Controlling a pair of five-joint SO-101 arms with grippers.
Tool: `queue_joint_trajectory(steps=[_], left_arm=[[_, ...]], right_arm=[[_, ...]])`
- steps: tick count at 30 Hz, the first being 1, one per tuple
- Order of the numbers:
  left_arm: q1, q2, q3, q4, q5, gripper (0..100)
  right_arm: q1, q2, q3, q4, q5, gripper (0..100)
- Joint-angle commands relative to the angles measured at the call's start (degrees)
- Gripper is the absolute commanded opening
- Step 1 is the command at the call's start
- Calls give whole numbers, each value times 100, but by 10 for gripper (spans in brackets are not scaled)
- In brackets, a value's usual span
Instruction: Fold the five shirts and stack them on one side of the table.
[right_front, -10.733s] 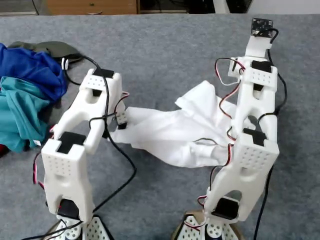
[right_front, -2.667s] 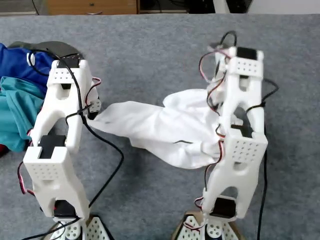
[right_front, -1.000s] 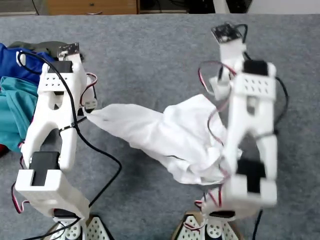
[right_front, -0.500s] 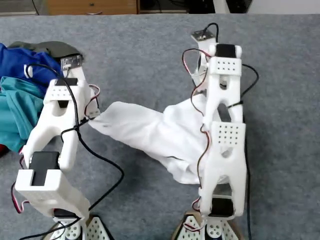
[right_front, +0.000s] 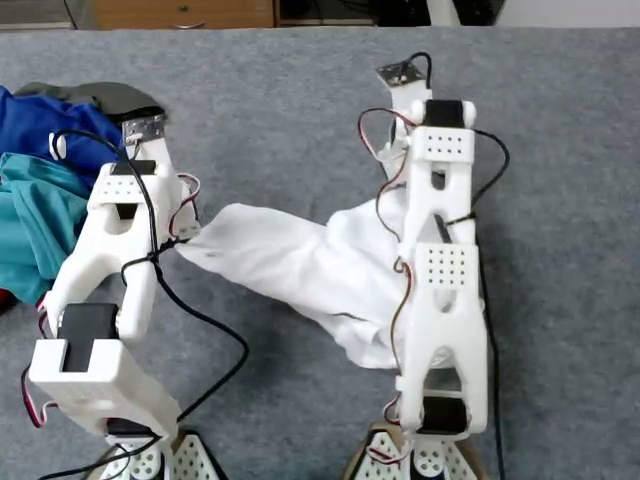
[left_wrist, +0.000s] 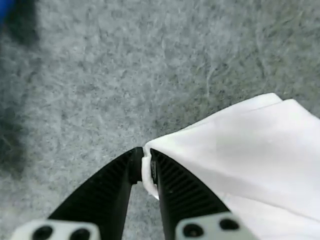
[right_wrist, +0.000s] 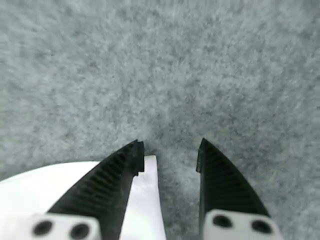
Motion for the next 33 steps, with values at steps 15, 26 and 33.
queue_joint_trajectory(steps=[15, 26, 33], left_arm=[[-53, -242, 70, -88, 62, 19], [-44, -242, 70, -79, 44, 19], [-62, -242, 70, -79, 44, 19]], right_arm=[[224, -681, 778, 132, 475, 193], [136, -989, 936, 62, 510, 192], [154, -989, 514, 132, 492, 192]])
